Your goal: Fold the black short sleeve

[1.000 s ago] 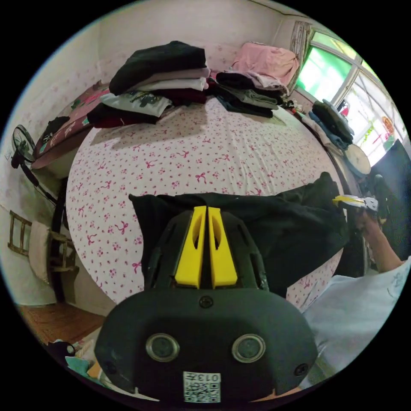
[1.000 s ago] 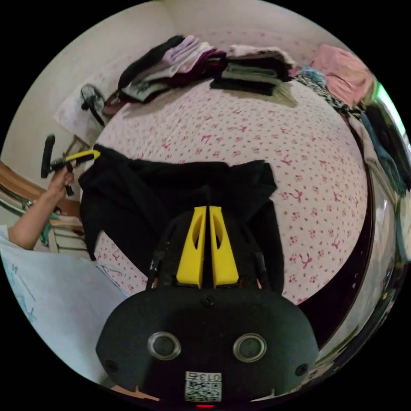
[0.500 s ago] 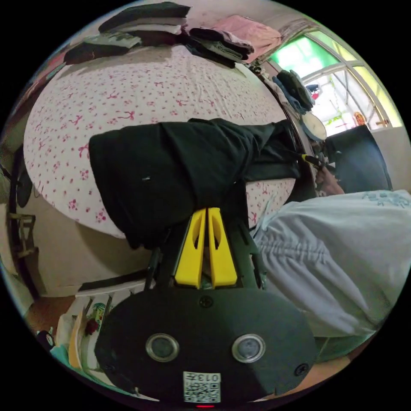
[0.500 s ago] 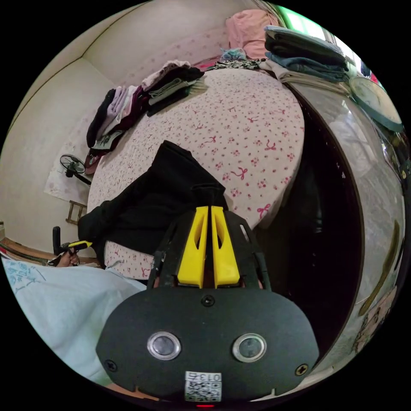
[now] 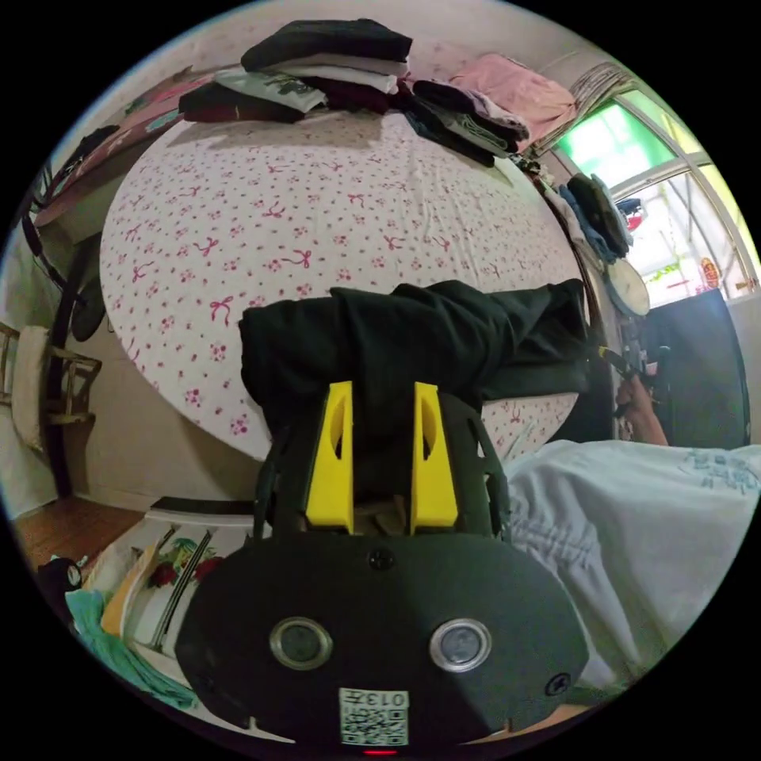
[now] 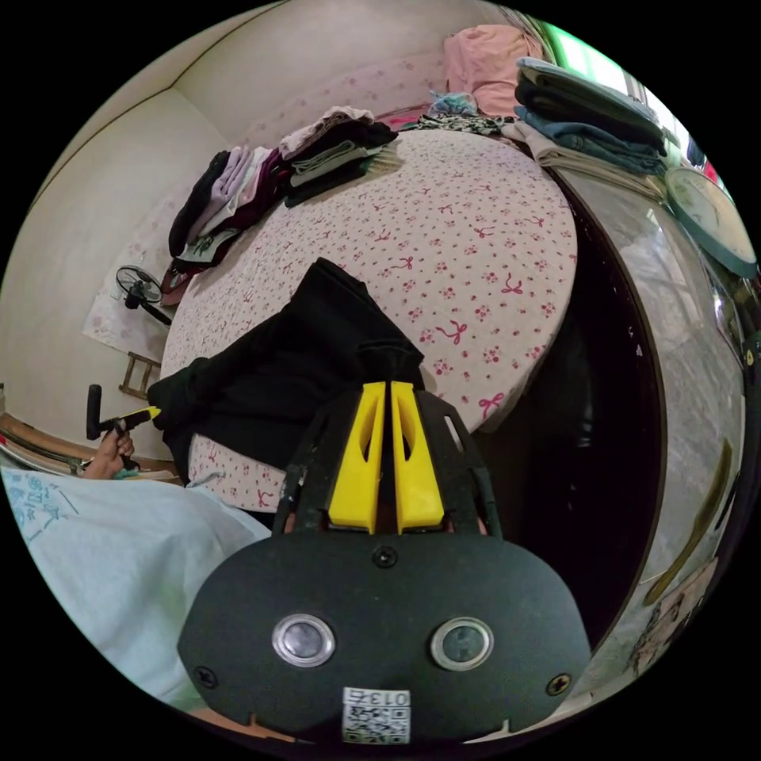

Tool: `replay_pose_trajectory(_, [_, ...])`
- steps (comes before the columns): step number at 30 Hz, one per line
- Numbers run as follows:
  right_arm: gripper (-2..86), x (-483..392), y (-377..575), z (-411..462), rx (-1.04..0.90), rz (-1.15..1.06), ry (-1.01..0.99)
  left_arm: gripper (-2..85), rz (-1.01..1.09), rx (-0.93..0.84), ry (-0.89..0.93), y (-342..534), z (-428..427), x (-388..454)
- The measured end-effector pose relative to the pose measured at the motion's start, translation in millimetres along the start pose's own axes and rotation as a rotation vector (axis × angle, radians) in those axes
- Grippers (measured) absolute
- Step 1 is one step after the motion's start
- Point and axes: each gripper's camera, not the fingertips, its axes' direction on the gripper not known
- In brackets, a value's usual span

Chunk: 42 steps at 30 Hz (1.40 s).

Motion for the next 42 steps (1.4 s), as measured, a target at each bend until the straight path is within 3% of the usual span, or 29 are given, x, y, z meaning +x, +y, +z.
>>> replay_pose_trajectory(3, [1.2,4.9,-5.0,-7.8,0.025,-0.01,-0.008,1.1,0.062,0.039,-0.026,-5.8,-16.6,13.0])
replay_pose_trajectory(7, [0.9,8.1,-14.0,-30.3,0.137,-0.051,-0.062,0.1,0.229,0.294,0.029,-3.9,-73.2,32.3])
replay_pose_trajectory(13, [0.8,3.9,-49.0,-48.7,0.234,-0.164,-0.062,-0.2,0.15,0.494,0.035,-32.5,-118.5,8.4])
replay_pose_trajectory(22, [0.7,8.9,-168.1,-72.2,0.558,-0.159,-0.353,-0.3,0.143,0.727,-0.073,-151.5,-157.2,8.5])
replay_pose_trajectory(27, [0.6,3.1,-243.3,-43.3,0.539,-0.118,-0.256,-0.3,0.139,0.686,-0.129,-233.0,-144.6,5.3])
replay_pose_trajectory(31, [0.6,4.5,-305.3,8.9,0.384,-0.088,-0.149,-0.3,0.101,0.58,-0.213,-292.2,-111.1,0.5])
replay_pose_trajectory(35, [0.5,9.3,-348.1,62.6,0.196,-0.072,-0.031,-0.3,0.114,0.494,-0.302,-326.3,-79.1,4.7])
replay_pose_trajectory(42, [0.5,6.3,-377.5,91.5,0.136,-0.072,0.109,0.1,0.203,0.462,-0.441,-366.9,-41.8,21.7])
